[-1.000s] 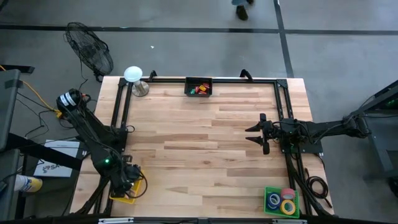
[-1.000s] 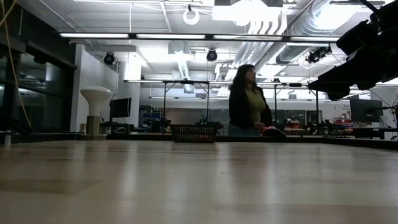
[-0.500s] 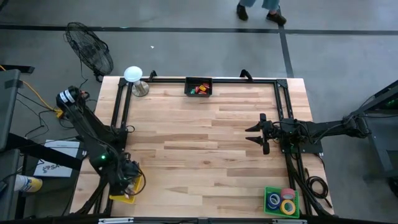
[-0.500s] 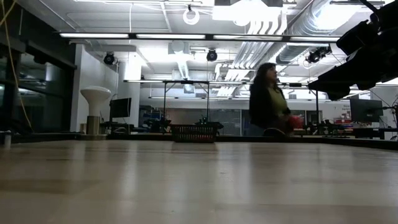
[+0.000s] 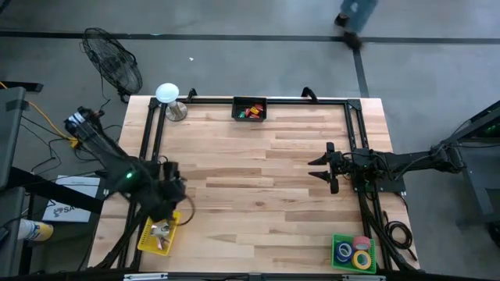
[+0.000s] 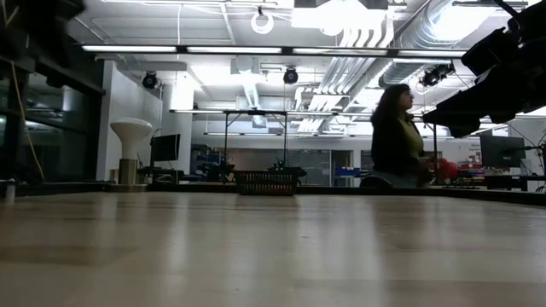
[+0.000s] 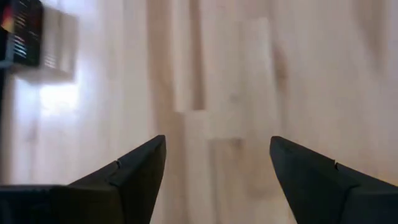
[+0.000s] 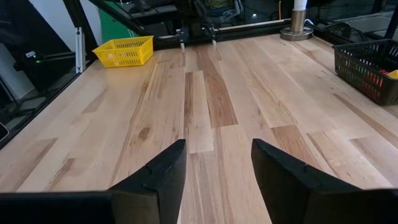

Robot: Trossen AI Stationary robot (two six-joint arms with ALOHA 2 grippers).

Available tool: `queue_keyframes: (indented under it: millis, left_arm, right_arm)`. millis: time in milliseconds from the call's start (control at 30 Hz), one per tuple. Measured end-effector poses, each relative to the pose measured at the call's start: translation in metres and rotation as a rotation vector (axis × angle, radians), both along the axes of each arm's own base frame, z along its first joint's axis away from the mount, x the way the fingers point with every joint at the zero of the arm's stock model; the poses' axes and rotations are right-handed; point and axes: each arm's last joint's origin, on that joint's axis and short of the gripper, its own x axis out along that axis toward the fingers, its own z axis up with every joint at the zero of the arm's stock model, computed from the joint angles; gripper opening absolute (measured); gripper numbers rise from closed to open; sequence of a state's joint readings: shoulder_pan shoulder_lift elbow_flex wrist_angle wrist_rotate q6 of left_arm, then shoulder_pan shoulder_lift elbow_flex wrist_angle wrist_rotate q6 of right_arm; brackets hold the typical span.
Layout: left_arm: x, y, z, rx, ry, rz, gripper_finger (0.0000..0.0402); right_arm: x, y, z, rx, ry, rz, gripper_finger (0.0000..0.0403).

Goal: Pick and place Stapler, Stapler remover, tape
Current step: Return to Home Position

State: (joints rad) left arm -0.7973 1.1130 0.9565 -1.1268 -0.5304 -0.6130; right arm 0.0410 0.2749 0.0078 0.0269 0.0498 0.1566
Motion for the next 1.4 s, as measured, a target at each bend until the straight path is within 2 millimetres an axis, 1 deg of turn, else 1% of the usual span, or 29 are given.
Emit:
queue_keyframes:
  millis: [200,267,400,533,633,700,767,867,967,1033,1100,1200,1300,1400]
  left_arm:
    - [0.037,0.037,0.004,0.140,0.001,-0.073,0.0281]
    - [0.043,0.050,0.008,0.184,-0.011,-0.088,0.0281]
    - [0.038,0.075,0.024,0.241,-0.095,-0.053,0.0282]
    - [0.019,0.092,0.046,0.274,-0.226,-0.039,0.0282]
    - [0.005,0.100,0.051,0.290,-0.348,-0.043,0.0282]
    - [-0.005,0.104,0.045,0.292,-0.410,-0.060,0.0282]
    - [-0.012,0.108,0.034,0.290,-0.465,-0.065,0.0282]
    - [-0.027,0.115,0.012,0.290,-0.508,-0.039,0.0282]
    - [-0.040,0.122,-0.007,0.282,-0.601,0.015,0.0282]
    - [-0.047,0.124,-0.018,0.262,-0.667,0.005,0.0282]
    - [-0.051,0.126,-0.025,0.254,-0.750,-0.029,0.0282]
    - [-0.056,0.128,-0.036,0.263,-0.807,-0.059,0.0282]
    - [-0.058,0.131,-0.047,0.252,-0.817,-0.072,0.0282]
    - [-0.055,0.132,-0.057,0.248,-0.837,-0.126,0.0282]
  right_arm:
    - [0.000,0.000,0.000,0.000,0.000,0.000,0.0171]
    - [0.000,0.000,0.000,0.000,0.000,0.000,0.0170]
    - [0.000,0.000,0.000,0.000,0.000,0.000,0.0171]
    - [0.000,0.000,0.000,0.000,0.000,0.000,0.0174]
    - [0.000,0.000,0.000,0.000,0.000,0.000,0.0172]
    - [0.000,0.000,0.000,0.000,0.000,0.000,0.0170]
    - [0.000,0.000,0.000,0.000,0.000,0.000,0.0170]
    - [0.000,0.000,0.000,0.000,0.000,0.000,0.0172]
    - [0.000,0.000,0.000,0.000,0.000,0.000,0.0174]
    - [0.000,0.000,0.000,0.000,-0.001,0.000,0.0174]
    - [0.000,0.000,0.000,0.000,-0.001,0.000,0.0172]
    - [0.000,0.000,0.000,0.000,0.000,0.000,0.0170]
    - [0.000,0.000,0.000,0.000,-0.001,0.000,0.0171]
    - [0.000,0.000,0.000,0.000,0.000,0.000,0.0174]
